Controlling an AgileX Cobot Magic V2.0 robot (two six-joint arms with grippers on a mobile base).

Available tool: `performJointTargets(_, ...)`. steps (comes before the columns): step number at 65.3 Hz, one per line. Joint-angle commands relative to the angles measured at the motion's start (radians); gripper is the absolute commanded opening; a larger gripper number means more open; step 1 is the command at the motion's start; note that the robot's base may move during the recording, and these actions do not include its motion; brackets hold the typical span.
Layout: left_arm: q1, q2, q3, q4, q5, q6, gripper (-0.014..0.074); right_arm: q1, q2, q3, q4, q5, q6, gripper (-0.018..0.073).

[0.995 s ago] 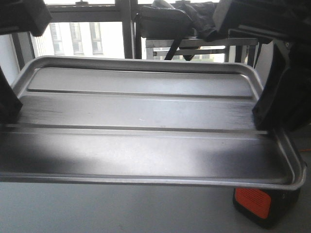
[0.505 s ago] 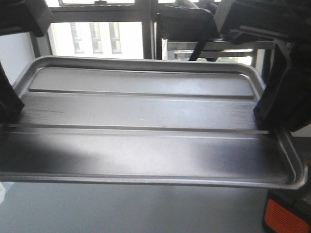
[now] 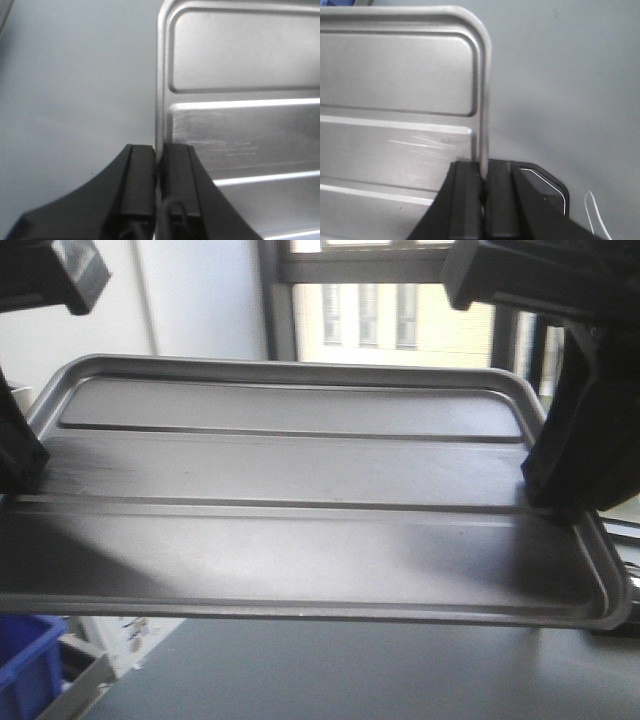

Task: Grab silver tray and place in blue box
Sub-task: 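Carry the tray with both grippers toward the blue crate rack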

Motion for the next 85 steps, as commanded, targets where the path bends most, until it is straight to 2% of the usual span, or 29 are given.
performJointTargets(1,0.012,-0.02,-0.02,0.076,0.091,0.0,-0.0014,-0.009,-0.025,-0.022,-0.086,0.068,-0.011,0.005)
performJointTargets(85,0.012,-0.02,-0.02,0.076,0.091,0.0,-0.0014,-0.009,-0.025,-0.022,-0.086,0.068,-0.011,0.005)
